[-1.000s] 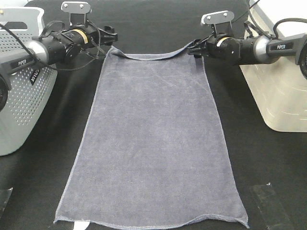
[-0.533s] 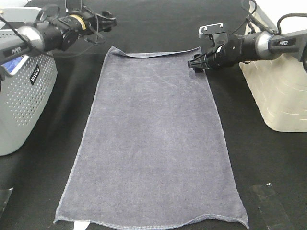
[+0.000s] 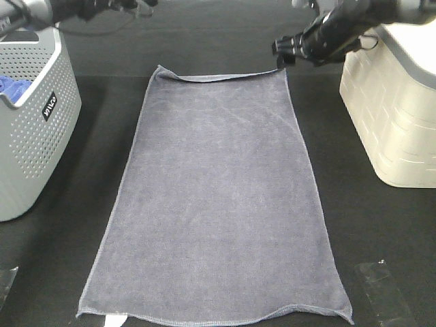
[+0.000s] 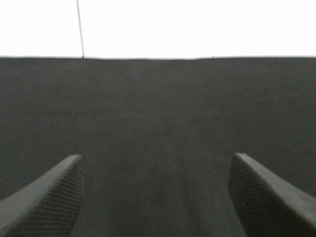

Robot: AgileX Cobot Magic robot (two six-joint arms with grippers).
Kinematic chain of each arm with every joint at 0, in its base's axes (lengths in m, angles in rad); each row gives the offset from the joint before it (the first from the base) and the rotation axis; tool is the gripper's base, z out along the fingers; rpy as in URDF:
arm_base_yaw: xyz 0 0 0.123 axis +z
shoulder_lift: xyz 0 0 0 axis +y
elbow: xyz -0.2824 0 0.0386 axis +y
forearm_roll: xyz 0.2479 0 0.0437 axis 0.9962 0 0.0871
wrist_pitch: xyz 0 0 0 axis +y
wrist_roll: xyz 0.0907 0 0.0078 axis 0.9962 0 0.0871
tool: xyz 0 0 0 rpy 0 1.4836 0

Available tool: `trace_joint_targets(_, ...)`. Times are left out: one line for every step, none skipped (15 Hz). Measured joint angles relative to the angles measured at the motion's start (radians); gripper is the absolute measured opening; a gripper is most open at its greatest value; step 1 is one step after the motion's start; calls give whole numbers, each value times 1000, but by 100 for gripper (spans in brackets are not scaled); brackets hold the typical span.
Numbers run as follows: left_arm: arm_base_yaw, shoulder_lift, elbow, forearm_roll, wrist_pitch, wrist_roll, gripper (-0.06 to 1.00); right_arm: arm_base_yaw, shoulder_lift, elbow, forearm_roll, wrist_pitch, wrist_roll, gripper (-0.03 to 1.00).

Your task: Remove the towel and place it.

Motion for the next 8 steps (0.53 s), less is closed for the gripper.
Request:
trace_joint_targets(-15, -34, 0, -2, 94, 8, 75, 0, -35, 0, 14, 64, 0, 74)
trace_joint_targets(-29, -67, 0, -5, 195, 30, 75, 0, -74, 0, 27, 138, 0, 74)
trace_joint_targets(-44, -102, 0, -21, 307, 61, 75, 0, -111, 0, 30, 201, 1, 74)
trace_joint_targets(-58, -143, 0, -49, 409, 98, 75, 0, -152, 0, 31, 265, 5, 74)
trace_joint_targets(-70, -186, 0, -96, 518, 135, 75, 0, -190, 0, 32, 320, 16, 74)
trace_joint_targets(-76, -222, 0, -145, 611, 167, 75, 0, -230, 0, 33, 378, 43, 74)
trace_joint_targets(-83, -255, 0, -181, 704, 192, 75, 0, -267, 0, 35, 427, 77, 74)
trace_joint_targets(-88, -291, 0, -206, 782, 212, 75, 0, -306, 0, 35, 482, 109, 74)
